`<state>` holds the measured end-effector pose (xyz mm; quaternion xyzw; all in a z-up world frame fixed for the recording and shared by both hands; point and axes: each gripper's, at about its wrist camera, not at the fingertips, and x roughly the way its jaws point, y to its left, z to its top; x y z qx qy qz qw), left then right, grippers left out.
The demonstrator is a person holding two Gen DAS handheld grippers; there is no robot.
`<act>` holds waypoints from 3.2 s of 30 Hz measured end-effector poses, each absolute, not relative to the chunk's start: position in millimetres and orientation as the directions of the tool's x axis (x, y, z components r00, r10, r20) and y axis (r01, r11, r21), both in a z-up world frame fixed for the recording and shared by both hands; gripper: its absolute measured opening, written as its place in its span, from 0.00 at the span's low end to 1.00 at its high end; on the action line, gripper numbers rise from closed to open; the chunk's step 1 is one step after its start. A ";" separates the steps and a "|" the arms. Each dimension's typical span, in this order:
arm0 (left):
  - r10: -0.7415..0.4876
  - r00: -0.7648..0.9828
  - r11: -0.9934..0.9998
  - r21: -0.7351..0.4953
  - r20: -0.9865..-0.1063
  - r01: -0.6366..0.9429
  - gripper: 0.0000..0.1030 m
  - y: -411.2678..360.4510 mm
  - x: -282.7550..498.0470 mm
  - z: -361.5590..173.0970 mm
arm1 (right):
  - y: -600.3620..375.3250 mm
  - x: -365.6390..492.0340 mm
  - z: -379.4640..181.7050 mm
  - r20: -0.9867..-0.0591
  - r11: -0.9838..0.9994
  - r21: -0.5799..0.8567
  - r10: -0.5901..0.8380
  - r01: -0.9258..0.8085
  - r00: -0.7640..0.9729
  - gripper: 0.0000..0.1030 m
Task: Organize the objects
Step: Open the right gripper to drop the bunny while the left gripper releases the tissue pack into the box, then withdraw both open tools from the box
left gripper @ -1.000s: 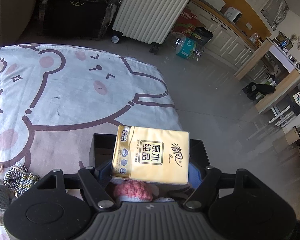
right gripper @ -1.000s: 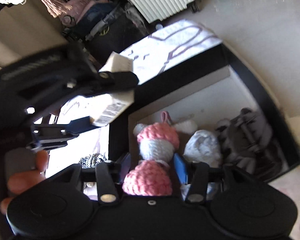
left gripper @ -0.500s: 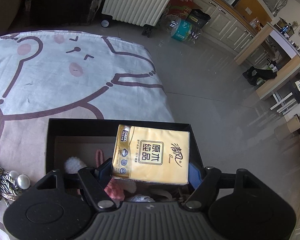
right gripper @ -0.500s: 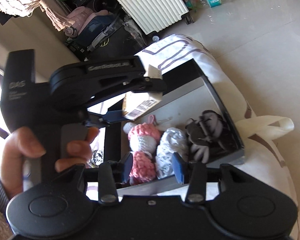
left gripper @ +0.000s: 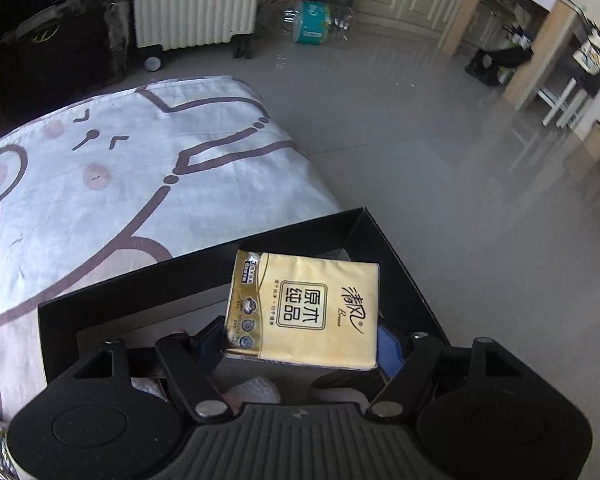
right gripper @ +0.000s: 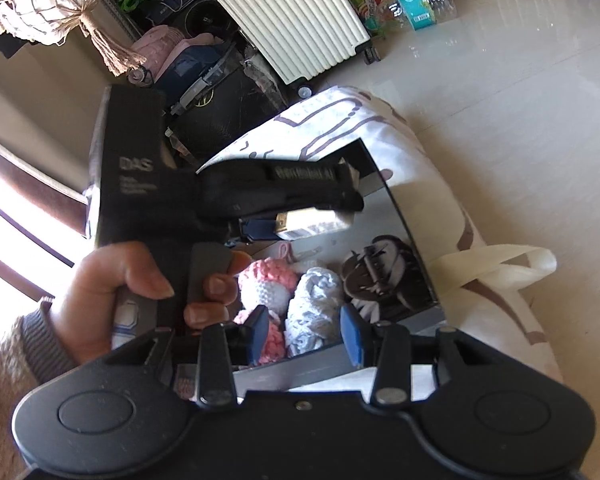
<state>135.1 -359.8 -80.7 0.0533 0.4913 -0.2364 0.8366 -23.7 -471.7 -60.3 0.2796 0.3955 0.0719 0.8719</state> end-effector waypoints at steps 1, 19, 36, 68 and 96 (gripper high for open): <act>-0.338 0.399 0.875 -0.128 -0.852 0.468 0.73 -361.9 135.4 -82.7 | -473.3 -24.0 -60.3 -0.648 0.830 0.549 0.347 0.100 0.677 0.40; -0.480 0.231 0.871 -0.426 -0.846 0.246 0.86 -341.8 142.6 -86.1 | -477.4 -25.5 -60.0 -0.638 0.805 0.581 0.360 0.119 0.681 0.40; -0.398 0.366 0.914 -0.328 -0.841 0.240 0.85 -283.9 106.8 -20.0 | -456.4 -25.0 -26.6 -0.664 0.860 0.493 0.276 0.130 0.695 0.40; -0.228 0.566 0.967 -0.117 -0.792 0.226 0.92 -143.0 10.8 20.8 | -403.5 -44.9 21.6 -0.721 0.973 0.199 0.062 0.121 0.690 0.48; -0.196 0.593 0.967 -0.055 -0.781 0.247 1.00 -133.2 -12.7 36.9 | -393.6 -68.0 40.0 -0.725 0.981 0.037 -0.104 0.189 0.681 1.00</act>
